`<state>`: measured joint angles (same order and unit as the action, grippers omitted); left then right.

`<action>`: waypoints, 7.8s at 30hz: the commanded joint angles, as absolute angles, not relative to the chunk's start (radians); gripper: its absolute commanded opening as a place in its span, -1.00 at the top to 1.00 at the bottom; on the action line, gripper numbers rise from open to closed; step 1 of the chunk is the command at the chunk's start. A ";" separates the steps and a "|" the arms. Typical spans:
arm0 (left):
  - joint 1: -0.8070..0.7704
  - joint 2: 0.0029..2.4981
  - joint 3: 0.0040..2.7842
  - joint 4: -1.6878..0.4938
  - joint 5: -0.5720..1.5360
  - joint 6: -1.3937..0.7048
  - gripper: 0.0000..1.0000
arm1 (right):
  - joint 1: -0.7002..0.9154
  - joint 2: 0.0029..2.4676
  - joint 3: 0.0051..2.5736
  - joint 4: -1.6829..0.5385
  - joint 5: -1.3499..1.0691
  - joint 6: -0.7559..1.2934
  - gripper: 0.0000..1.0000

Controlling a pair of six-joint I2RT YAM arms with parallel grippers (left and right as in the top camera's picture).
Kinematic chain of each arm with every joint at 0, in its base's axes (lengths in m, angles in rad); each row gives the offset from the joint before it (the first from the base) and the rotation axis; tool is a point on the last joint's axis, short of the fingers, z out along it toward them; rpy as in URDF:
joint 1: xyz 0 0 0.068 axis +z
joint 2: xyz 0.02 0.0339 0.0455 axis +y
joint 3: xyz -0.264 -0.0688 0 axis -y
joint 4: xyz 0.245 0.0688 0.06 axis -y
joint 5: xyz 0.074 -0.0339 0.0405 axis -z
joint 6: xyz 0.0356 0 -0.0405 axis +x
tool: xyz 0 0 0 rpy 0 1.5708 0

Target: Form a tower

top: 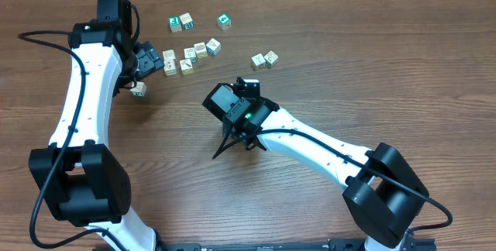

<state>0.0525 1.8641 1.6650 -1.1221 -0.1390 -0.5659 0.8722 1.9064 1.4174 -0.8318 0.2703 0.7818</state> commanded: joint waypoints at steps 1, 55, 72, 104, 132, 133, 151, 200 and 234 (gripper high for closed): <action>0.052 1.848 1.678 -1.122 -0.138 -0.553 -0.99 | 0.878 1.931 1.413 -0.839 0.268 0.777 0.39; 0.052 1.848 1.678 -1.122 -0.138 -0.553 -0.99 | 0.822 2.096 1.716 -1.150 0.087 0.735 -0.83; 0.052 1.848 1.678 -1.122 -0.138 -0.553 -0.99 | 0.791 2.099 1.604 -1.009 0.087 0.736 -0.40; 0.052 1.848 1.678 -1.122 -0.138 -0.553 -0.99 | 0.825 2.104 1.559 -0.952 0.141 0.736 -0.05; 0.052 1.848 1.678 -1.122 -0.138 -0.554 -0.99 | 0.824 2.104 1.505 -0.898 0.141 0.715 0.13; 0.052 1.848 1.678 -1.122 -0.138 -0.553 -0.99 | 0.823 2.104 1.507 -0.898 0.141 0.697 0.15; 0.052 1.848 1.678 -1.122 -0.138 -0.553 -0.99 | 0.823 2.104 1.513 -0.907 0.138 0.637 0.68; 0.052 1.848 1.678 -1.122 -0.138 -0.553 -0.99 | 0.773 2.104 1.572 -0.888 0.189 0.718 0.60; 0.052 1.848 1.678 -1.122 -0.138 -0.553 -0.99 | 0.754 2.062 1.756 -1.030 0.191 0.621 -0.67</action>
<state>0.0525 1.8641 1.6650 -1.1221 -0.1390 -0.5659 0.7654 2.1014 1.6867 -1.0130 0.1749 0.6556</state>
